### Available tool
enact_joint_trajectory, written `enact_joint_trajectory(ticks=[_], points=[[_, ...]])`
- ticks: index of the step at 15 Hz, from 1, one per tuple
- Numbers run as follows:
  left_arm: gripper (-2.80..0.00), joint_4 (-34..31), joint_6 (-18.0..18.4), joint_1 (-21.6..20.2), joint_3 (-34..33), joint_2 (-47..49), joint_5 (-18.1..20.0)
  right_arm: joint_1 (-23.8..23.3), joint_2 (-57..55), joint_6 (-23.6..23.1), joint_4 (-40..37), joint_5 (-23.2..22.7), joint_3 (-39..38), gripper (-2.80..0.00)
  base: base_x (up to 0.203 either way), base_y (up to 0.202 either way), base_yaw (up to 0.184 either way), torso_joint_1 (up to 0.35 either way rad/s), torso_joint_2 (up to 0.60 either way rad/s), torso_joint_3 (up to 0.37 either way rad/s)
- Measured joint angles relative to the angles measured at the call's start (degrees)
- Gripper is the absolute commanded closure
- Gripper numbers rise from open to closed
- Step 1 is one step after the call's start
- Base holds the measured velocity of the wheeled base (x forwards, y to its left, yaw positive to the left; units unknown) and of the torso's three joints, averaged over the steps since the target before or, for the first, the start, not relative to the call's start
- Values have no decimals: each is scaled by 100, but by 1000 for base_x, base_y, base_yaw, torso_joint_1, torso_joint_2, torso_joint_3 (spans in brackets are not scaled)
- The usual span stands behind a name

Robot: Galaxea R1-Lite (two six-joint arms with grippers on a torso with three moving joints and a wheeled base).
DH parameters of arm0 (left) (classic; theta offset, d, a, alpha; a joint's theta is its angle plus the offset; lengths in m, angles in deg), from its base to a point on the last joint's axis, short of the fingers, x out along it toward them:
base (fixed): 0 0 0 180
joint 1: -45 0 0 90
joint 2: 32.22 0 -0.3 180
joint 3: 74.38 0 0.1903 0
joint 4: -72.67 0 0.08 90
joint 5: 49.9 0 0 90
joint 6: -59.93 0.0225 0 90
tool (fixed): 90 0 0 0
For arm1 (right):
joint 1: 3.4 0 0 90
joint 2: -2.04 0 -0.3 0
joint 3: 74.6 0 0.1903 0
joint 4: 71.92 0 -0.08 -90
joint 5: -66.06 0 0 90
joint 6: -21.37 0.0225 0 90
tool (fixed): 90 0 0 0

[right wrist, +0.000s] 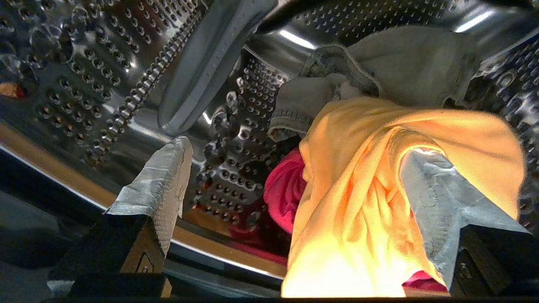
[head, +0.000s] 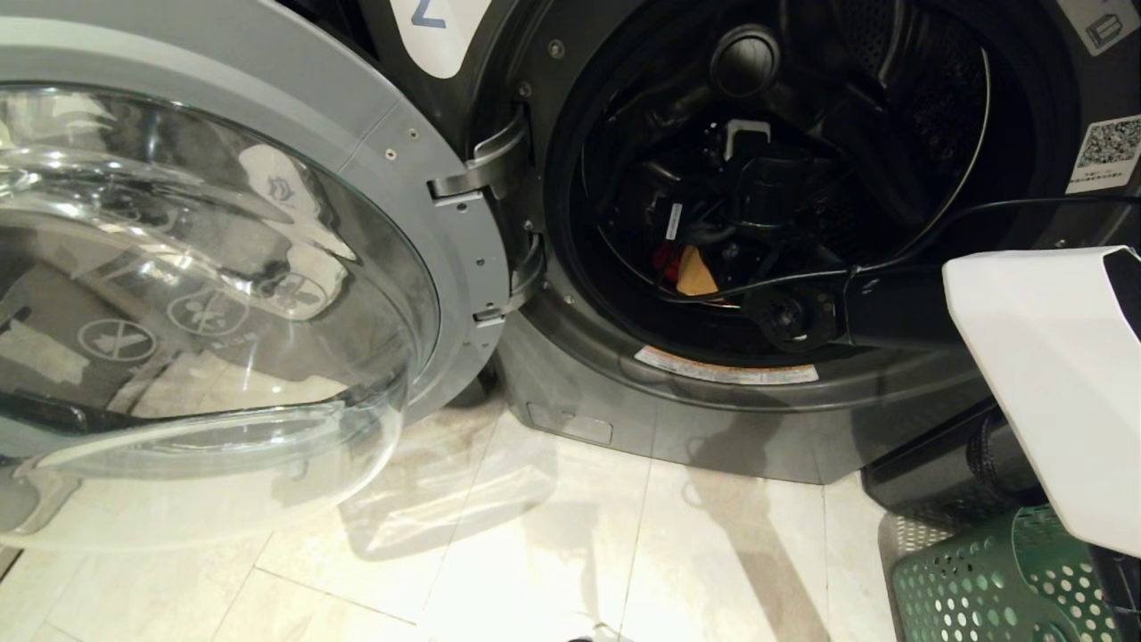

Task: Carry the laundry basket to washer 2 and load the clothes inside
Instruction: Place the clothes into the washing machine

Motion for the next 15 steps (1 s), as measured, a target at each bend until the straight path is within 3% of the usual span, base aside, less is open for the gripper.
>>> enact_joint_trajectory(ticks=[6, 11, 15], points=[[0, -2, 0, 0, 0, 0, -2, -2, -20, -223, -76, 179, -98, -280, 0, 0, 0, 0, 0, 0], [0, 0, 0, -1, 0, 0, -2, -255, 63, 175, -1982, 548, 94, -280, 0, 0, 0, 0, 0, 0], [0, 0, 0, -1, 0, 0, -2, -312, 193, 267, -2348, 581, 119, -280, 0, 0, 0, 0, 0, 0]])
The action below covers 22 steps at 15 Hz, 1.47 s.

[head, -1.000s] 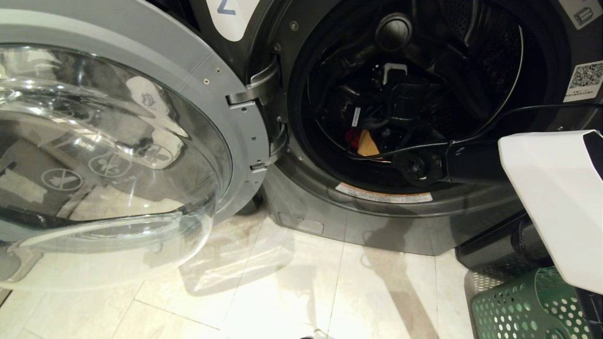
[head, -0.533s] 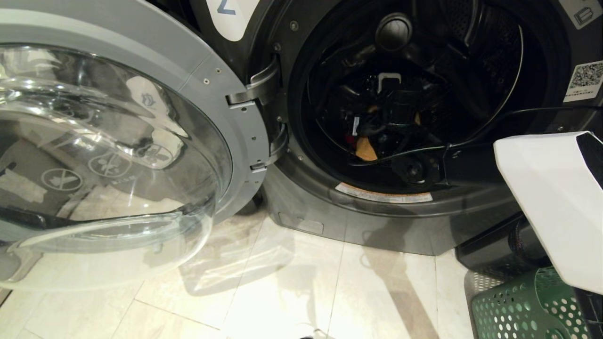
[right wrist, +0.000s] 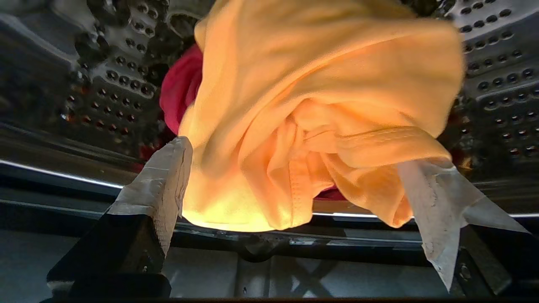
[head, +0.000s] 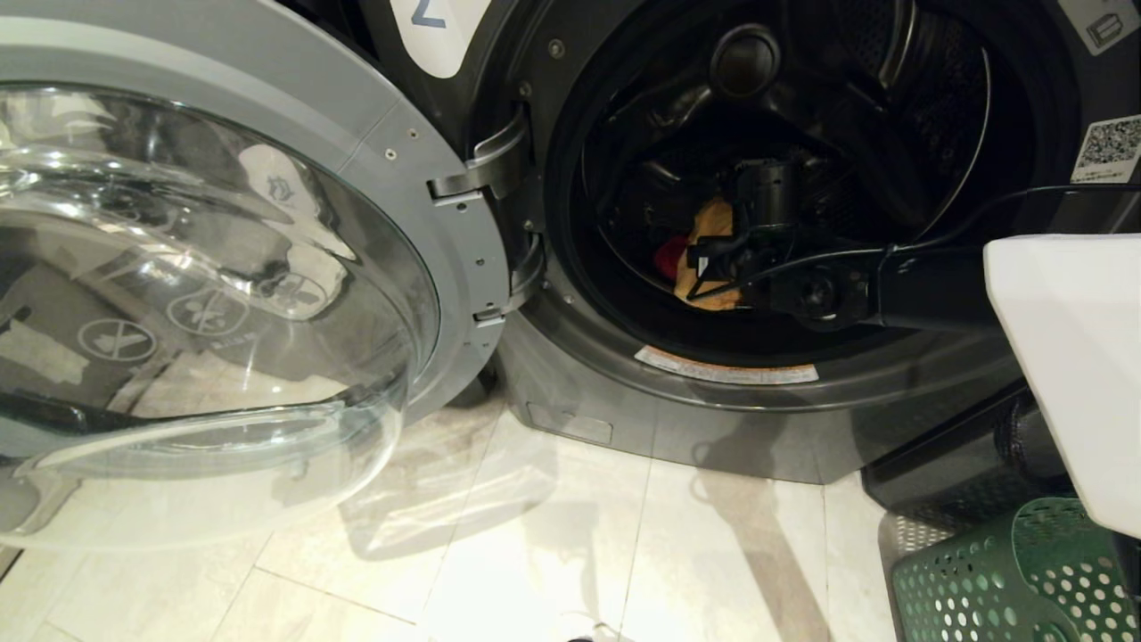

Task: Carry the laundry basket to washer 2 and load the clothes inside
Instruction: Place the clothes into the washing machine, then close the washing machine door with the left hand

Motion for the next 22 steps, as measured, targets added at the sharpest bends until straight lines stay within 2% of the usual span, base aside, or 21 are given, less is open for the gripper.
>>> enact_joint_trajectory(ticks=[7, 15, 18, 19, 22], points=[[0, -2, 0, 0, 0, 0, 0, 69, 568, 13, -300, -179, -352, -280, 0, 0, 0, 0, 0, 0], [0, 0, 0, 1, 0, 0, 0, 98, 1417, -42, -336, -155, -1566, -280, 0, 0, 0, 0, 0, 0], [0, 0, 0, 0, 0, 0, 0, 176, 1823, -36, -531, -305, -1989, -280, 0, 0, 0, 0, 0, 0], [0, -2, 0, 0, 0, 0, 0, 224, 2002, -27, -641, -393, -2187, 0, 0, 0, 0, 0, 0, 0], [0, -2, 0, 0, 0, 0, 0, 400, 2560, -7, -721, -597, -2974, 0, 0, 0, 0, 0, 0, 0]])
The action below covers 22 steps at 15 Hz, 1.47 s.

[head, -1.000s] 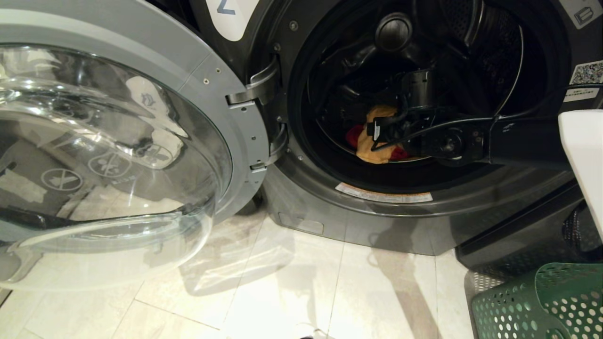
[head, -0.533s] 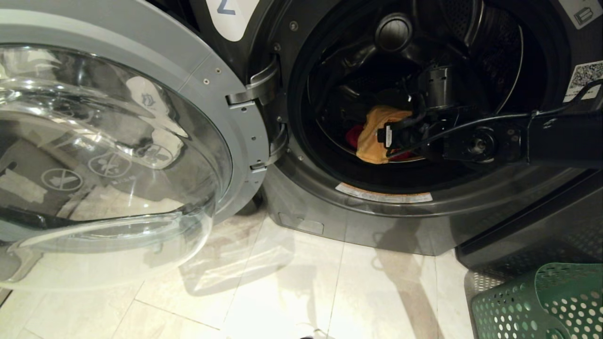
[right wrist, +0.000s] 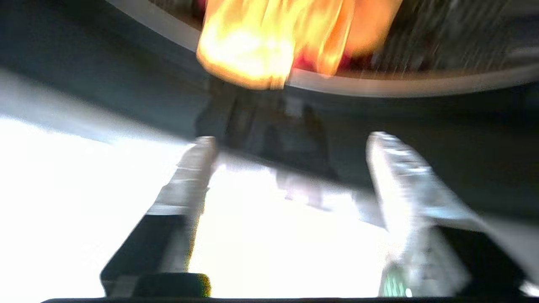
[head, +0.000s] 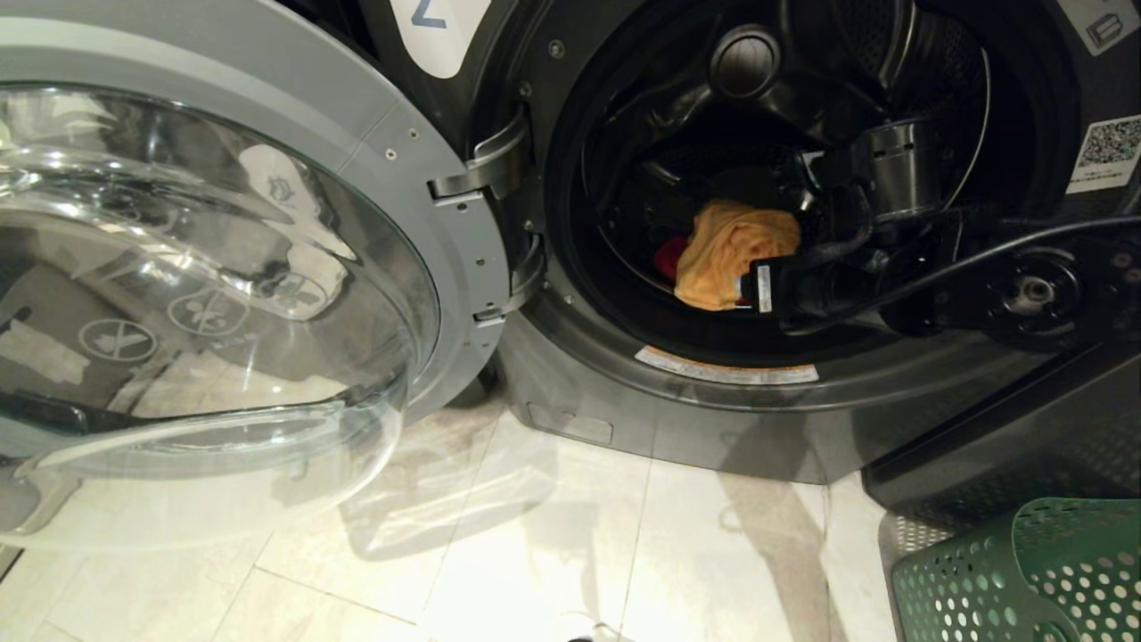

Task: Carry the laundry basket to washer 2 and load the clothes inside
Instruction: Close the washing machine door with the left hand

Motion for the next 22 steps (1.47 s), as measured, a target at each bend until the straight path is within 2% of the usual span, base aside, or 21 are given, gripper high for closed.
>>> enact_joint_trajectory(ticks=[5, 8, 10, 12, 15, 17, 19, 22], points=[[0, 2, 0, 0, 0, 0, 0, 509, 1499, -69, -28, -206, -2194, 0, 0, 0, 0, 0, 0, 0], [0, 2, 0, 0, 0, 0, 2, 630, 2842, -459, -240, -379, -3542, 0, 0, 0, 0, 0, 0, 0], [0, 1, -1, 0, 0, 0, 0, 297, 3881, -878, -636, -657, -4212, 0, 0, 0, 0, 0, 0, 0], [0, 1, 0, 1, 0, 0, 0, -407, 4976, -1260, -1208, -1111, -4780, 0, 0, 0, 0, 0, 0, 0], [0, 2, 1, 1, 0, 0, 0, -1195, 6672, -1520, -1611, -1740, -5748, 0, 0, 0, 0, 0, 0, 0], [0, 0, 0, 1, 0, 0, 0, -1448, 7716, -1478, -1404, -2029, -6572, 0, 0, 0, 0, 0, 0, 0], [0, 1, -1, -2, 0, 0, 0, -1658, 8371, -1213, -814, -2449, -7583, 0, 0, 0, 0, 0, 0, 0], [0, 0, -1, 0, 0, 0, 0, -2169, 8719, -1093, -136, -2852, -8159, 0, 0, 0, 0, 0, 0, 0]])
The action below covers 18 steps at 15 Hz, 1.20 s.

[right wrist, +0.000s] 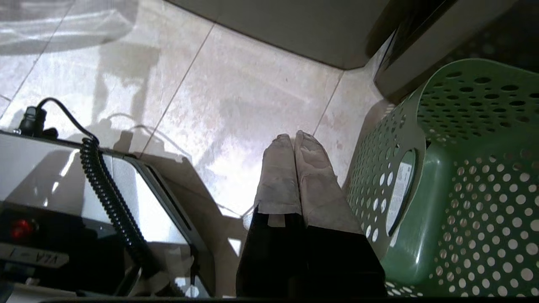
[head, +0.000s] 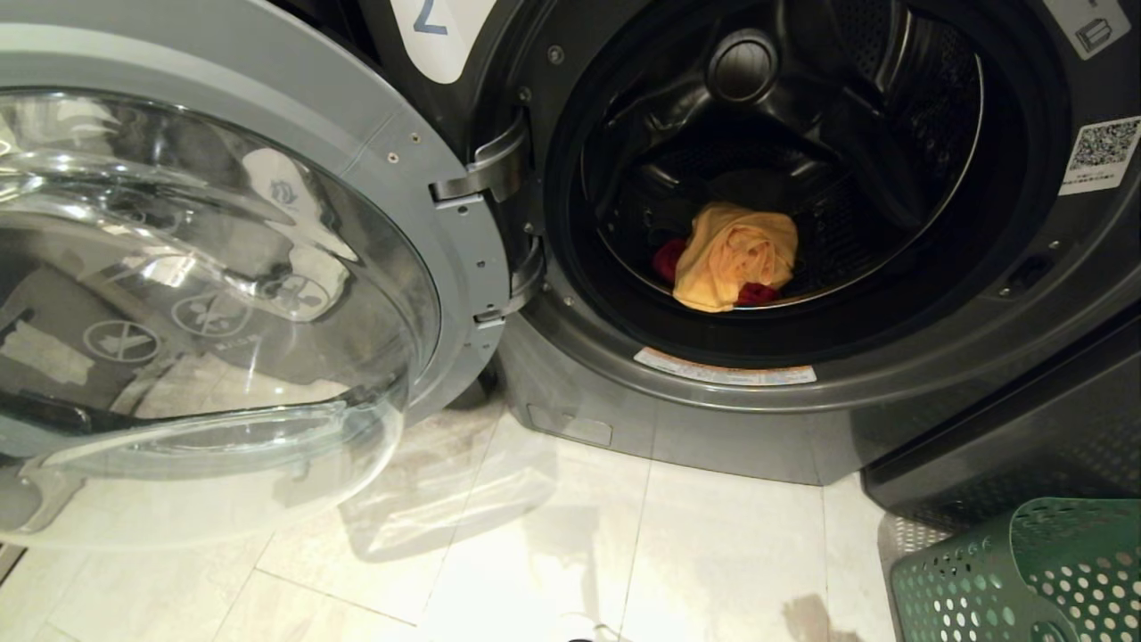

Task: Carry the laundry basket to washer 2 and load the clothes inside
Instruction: Close the washing machine door with the left hand

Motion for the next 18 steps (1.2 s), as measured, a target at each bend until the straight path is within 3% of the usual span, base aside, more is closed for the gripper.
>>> enact_joint_trajectory(ticks=[5, 8, 13, 18], points=[[0, 2, 1, -2, 0, 0, 0, -562, 488, -4, 72, -23, -90, 0, 0, 0, 0, 0, 0, 0], [0, 0, 1, 0, 0, 0, 0, -628, 1190, -168, 60, -63, -94, 0, 0, 0, 0, 0, 0, 0], [0, 2, 1, 1, 0, 0, 0, -628, 1639, 725, 49, 143, -94, 0, 0, 0, 0, 0, 0, 0], [0, 0, 9, 0, 0, 0, 9, -628, 1686, 826, 44, 267, -99, 0, 0, 0, 0, 0, 0, 0]])
